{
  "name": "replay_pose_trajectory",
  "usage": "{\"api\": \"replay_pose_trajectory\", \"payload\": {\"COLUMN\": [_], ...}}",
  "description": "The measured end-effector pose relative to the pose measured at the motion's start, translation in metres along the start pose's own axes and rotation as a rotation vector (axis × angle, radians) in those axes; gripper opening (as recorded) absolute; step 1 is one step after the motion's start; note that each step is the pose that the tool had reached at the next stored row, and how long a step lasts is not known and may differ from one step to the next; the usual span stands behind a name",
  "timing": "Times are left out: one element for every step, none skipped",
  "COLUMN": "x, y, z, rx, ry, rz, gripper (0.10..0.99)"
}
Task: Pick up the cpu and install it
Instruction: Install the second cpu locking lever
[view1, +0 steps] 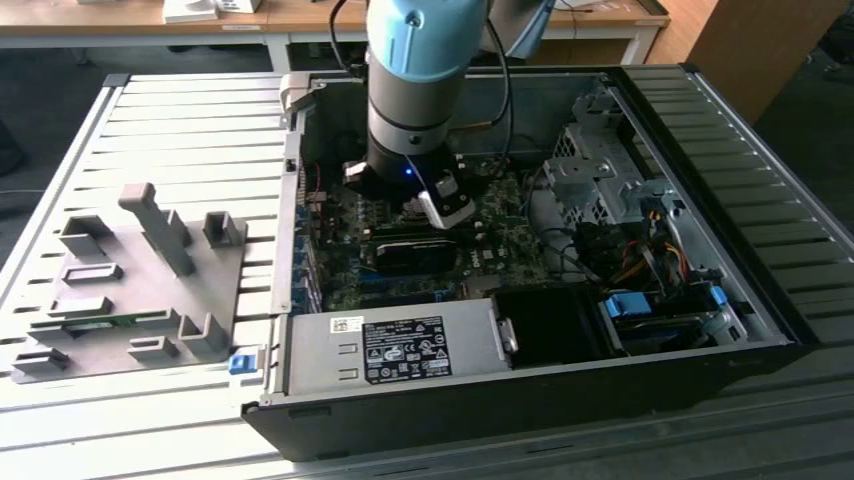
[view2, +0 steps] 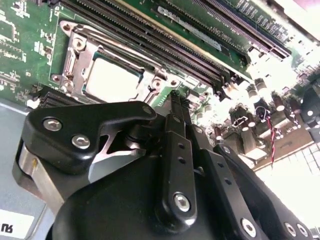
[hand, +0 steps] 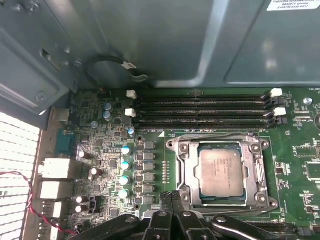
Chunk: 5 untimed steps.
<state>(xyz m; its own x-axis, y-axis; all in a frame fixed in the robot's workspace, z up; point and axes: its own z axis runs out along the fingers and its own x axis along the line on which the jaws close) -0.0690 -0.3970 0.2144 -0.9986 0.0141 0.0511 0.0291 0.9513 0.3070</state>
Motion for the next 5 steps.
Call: {"api": "replay_pose_trajectory", "payload": {"x": [0.0001, 0.0001, 0.0002, 0.0004, 0.0004], "y": [0.0003, 0.0008, 0.0013, 0.0016, 0.0018], "z": [-0.001, -0.0023, -0.0037, -0.0048, -0.0054], "rx": [0.0, 0.0, 0.0, 0.0, 0.0], "ry": [-0.0002, -0.0003, -0.0004, -0.0005, -0.0005], "rz": [0.0, 0.0, 0.0, 0.0, 0.0], "gripper": [0.106, 0.106, 0.106, 0.106, 0.106]}}
